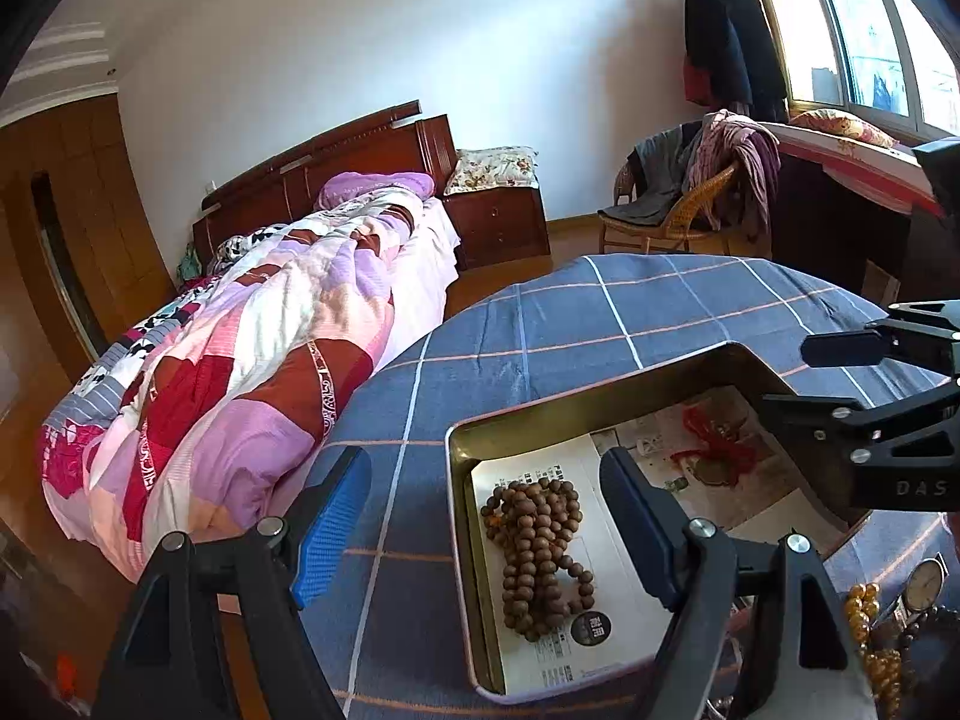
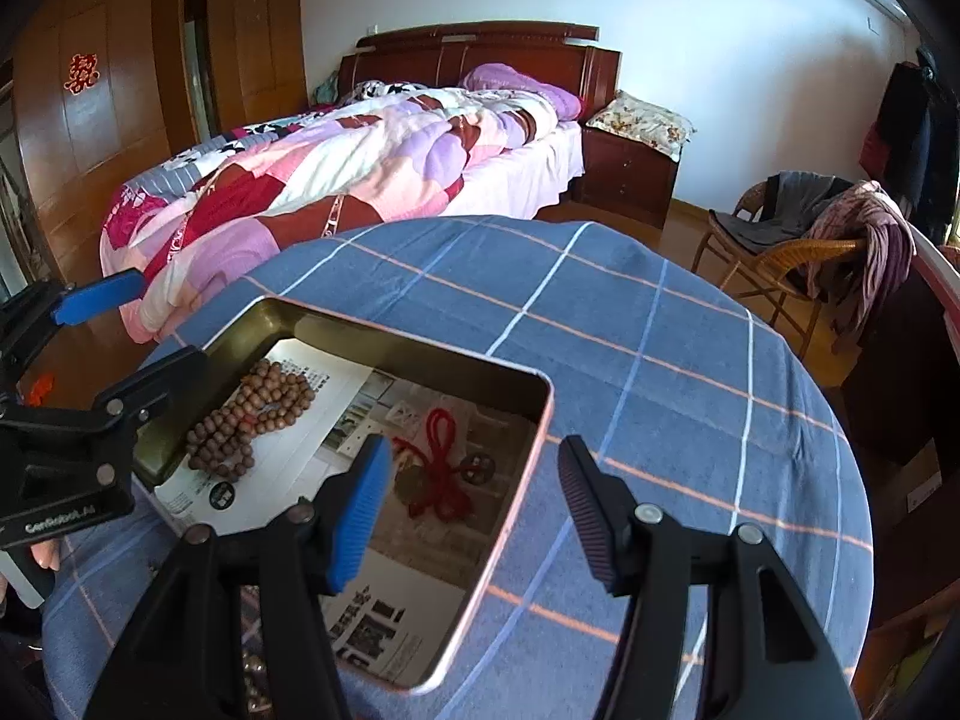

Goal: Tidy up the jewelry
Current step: 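Withdraw both tools from the tin back toward the remaining jewelry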

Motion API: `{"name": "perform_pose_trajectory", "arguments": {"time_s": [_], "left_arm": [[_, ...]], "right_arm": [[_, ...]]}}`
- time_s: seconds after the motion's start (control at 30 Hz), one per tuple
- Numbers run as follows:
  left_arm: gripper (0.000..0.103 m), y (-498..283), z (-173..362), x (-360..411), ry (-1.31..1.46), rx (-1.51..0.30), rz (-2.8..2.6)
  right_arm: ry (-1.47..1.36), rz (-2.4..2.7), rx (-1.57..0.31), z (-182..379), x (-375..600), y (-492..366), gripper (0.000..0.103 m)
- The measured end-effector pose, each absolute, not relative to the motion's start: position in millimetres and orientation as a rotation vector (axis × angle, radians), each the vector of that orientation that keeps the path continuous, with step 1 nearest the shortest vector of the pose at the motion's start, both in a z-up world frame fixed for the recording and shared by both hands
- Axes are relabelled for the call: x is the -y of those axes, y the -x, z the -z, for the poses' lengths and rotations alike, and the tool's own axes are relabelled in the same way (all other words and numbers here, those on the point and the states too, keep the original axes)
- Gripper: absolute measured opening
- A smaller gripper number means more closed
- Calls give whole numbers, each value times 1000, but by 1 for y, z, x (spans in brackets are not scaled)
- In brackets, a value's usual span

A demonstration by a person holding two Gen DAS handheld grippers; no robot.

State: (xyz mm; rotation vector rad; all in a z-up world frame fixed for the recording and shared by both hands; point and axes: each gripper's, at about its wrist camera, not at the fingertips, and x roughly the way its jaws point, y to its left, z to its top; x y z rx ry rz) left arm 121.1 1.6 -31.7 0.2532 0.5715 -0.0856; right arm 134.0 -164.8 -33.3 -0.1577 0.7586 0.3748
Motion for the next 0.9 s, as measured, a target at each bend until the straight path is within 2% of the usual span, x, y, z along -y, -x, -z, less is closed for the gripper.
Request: {"name": "perform_pose_trajectory", "arguments": {"time_s": [0.9], "left_arm": [[79, -77, 46, -7, -233, -610, 62]], "right_arm": [[135, -345, -742, 49, 191, -78, 64]]}}
